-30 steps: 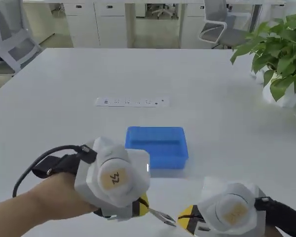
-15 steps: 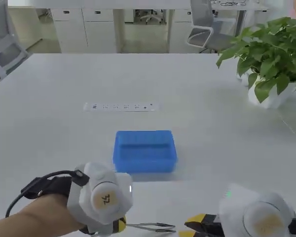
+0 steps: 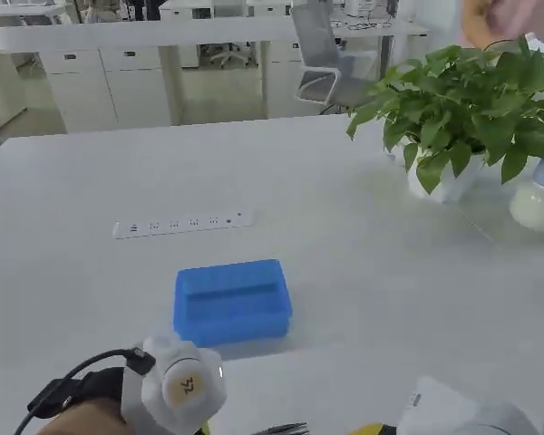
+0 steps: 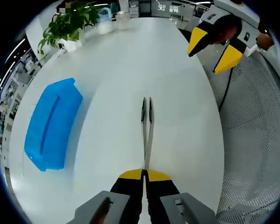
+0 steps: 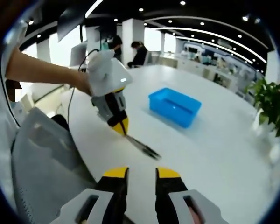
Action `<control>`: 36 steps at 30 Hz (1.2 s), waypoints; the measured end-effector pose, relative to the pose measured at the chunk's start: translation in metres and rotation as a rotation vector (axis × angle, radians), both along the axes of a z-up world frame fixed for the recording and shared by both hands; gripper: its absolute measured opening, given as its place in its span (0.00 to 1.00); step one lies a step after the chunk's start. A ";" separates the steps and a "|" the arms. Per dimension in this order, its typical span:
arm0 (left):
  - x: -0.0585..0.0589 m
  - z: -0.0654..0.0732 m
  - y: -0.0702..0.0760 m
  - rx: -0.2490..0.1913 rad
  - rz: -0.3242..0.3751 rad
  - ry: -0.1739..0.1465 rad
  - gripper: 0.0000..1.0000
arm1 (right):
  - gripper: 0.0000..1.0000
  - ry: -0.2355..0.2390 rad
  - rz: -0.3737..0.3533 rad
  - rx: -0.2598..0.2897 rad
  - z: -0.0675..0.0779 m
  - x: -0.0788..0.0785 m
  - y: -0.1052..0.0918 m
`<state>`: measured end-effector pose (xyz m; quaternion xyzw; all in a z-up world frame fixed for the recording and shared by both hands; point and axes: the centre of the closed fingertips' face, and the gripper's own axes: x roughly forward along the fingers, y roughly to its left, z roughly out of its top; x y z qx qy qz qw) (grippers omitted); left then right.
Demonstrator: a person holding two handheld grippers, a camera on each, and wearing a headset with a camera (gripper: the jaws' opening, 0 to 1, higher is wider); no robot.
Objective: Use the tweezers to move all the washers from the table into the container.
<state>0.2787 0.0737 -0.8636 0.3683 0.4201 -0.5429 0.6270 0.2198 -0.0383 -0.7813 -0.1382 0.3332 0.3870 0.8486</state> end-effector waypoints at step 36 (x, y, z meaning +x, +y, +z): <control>-0.018 0.067 0.056 -0.347 0.823 -0.171 0.89 | 0.53 -0.002 -0.151 0.122 0.012 0.012 -0.012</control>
